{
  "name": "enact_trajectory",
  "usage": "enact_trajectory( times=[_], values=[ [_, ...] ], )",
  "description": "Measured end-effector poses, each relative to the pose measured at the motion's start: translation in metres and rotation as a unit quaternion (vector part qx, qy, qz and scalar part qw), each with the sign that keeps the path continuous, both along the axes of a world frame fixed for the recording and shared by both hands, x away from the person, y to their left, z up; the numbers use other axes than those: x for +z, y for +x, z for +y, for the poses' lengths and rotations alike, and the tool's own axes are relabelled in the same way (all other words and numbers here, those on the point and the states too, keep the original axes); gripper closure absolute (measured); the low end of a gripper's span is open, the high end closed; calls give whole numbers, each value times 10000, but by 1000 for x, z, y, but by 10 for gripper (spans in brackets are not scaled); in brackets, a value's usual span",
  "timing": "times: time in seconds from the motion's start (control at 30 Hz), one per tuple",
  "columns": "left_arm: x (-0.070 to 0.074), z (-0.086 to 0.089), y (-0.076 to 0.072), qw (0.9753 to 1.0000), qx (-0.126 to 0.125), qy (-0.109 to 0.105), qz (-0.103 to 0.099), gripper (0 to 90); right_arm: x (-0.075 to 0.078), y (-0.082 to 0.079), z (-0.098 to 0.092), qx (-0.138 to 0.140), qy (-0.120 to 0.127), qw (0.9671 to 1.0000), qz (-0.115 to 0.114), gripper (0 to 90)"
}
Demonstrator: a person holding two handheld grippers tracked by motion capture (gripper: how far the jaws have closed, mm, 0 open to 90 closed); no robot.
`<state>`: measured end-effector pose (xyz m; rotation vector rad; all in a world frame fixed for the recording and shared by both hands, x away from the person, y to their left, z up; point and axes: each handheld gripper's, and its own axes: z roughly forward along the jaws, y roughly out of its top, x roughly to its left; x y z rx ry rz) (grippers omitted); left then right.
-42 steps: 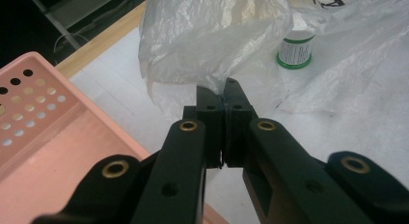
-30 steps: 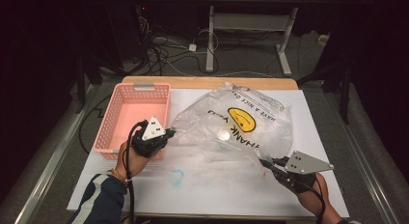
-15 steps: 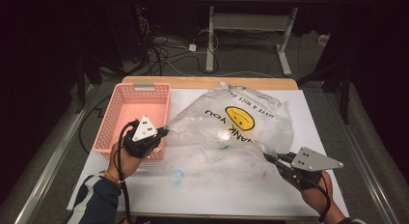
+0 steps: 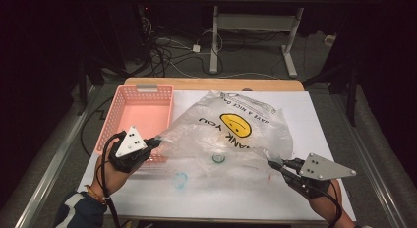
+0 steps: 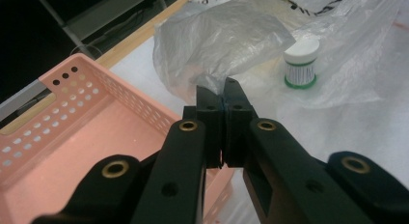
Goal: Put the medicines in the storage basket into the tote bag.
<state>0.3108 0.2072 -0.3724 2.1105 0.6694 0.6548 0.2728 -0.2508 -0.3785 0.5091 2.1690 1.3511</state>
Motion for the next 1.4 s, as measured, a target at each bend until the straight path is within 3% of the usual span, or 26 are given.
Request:
enact_trajectory(
  times=[0.17,0.6,1.03,1.4],
  values=[
    [2,-4,12,10000,-7,-9,-10,858,4,8,2,-62,-38,10000,-52,886],
    [14,-20,57,9997,31,-204,-109,858,17,60,-8,-521,18,9986,-91,886],
    [20,-40,92,9995,80,-197,-228,858,28,105,-6,-854,132,9963,-22,888],
    [26,-47,122,9983,325,-307,-361,859,32,143,-17,-1341,268,9904,212,889]
  ],
)
